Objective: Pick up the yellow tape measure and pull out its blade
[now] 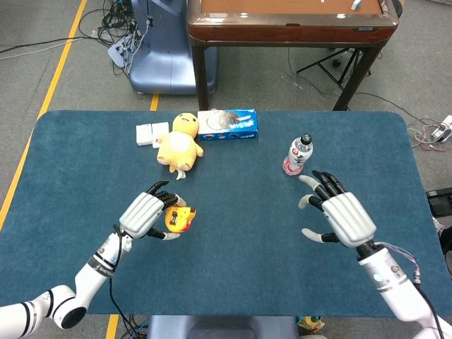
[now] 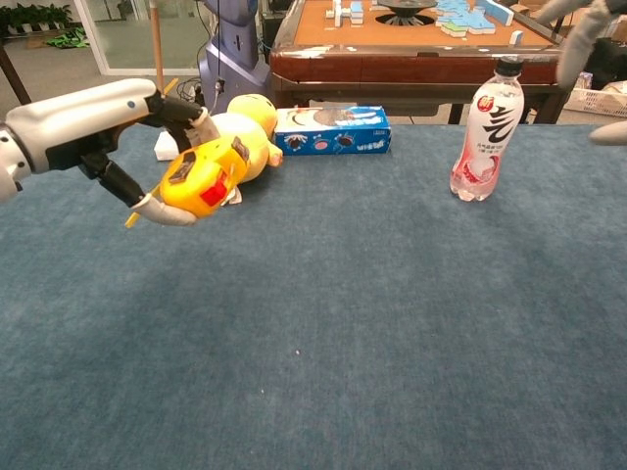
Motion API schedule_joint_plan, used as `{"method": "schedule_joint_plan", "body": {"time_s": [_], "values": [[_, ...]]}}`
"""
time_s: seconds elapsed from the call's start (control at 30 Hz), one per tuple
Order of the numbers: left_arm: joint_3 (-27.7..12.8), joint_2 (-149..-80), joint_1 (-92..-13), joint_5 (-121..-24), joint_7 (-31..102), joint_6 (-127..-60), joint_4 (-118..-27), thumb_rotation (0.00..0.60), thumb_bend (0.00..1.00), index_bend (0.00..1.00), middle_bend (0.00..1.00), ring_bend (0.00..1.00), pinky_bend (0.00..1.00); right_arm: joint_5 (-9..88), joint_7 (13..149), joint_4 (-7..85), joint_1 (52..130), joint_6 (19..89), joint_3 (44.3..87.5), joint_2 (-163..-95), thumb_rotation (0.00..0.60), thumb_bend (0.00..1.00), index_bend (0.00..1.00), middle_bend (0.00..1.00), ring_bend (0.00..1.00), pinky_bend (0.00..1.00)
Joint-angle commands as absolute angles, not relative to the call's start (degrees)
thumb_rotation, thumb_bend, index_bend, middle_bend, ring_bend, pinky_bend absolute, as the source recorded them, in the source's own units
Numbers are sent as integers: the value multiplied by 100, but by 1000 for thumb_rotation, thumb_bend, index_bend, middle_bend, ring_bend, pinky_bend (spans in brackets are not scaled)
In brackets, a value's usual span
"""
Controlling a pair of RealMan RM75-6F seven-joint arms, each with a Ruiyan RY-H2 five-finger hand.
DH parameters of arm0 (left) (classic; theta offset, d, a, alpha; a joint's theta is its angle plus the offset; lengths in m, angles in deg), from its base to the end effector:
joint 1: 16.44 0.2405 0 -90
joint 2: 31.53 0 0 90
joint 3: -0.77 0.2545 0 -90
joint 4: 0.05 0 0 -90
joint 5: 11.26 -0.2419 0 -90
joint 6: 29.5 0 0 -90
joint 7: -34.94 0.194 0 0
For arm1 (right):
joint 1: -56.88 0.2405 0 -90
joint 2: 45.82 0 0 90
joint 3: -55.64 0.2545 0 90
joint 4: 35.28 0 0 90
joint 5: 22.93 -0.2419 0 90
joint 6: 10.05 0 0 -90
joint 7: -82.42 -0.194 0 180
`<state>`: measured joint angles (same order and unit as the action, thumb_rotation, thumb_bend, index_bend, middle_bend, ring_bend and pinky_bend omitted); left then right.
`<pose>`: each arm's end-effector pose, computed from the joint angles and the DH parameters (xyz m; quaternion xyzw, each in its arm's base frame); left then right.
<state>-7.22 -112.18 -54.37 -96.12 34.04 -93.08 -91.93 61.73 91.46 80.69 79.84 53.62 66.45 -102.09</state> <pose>-0.1070 0.3585 -0.0147 -0.7229 -0.3597 -0.4967 0.3182 -0.1427 -0.3066 0.0905 0.7162 -0.3582 0.4367 0.4098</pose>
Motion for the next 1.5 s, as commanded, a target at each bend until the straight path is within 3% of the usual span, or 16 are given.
{"method": "schedule_joint_plan", "body": {"time_s": [0.03, 0.37, 0.8, 1.5], "values": [[-865, -11122, -5502, -9358, 3675, -9209, -9533, 600, 125, 550, 577, 375, 91, 5877, 9346, 8119, 8302, 5079, 6792, -10512, 600, 237, 422, 71, 0, 1], [-1051, -11296, -5652, -8943, 4333, -9163, -9975, 600, 124, 553, 581, 376, 91, 5241, 9400, 7922, 8947, 4677, 6956, -11300, 600, 230, 422, 51, 0, 0], [-1179, -11428, -5791, -8414, 4661, -9035, -10216, 600, 124, 553, 581, 376, 91, 4727, 9303, 7725, 9475, 4481, 7106, -11824, 600, 215, 391, 0, 0, 0], [-1151, -11524, -5877, -8456, 4860, -9153, -10380, 600, 124, 552, 581, 376, 91, 4056, 9278, 7566, 10087, 4193, 7160, -12161, 600, 214, 391, 0, 0, 0]]}}
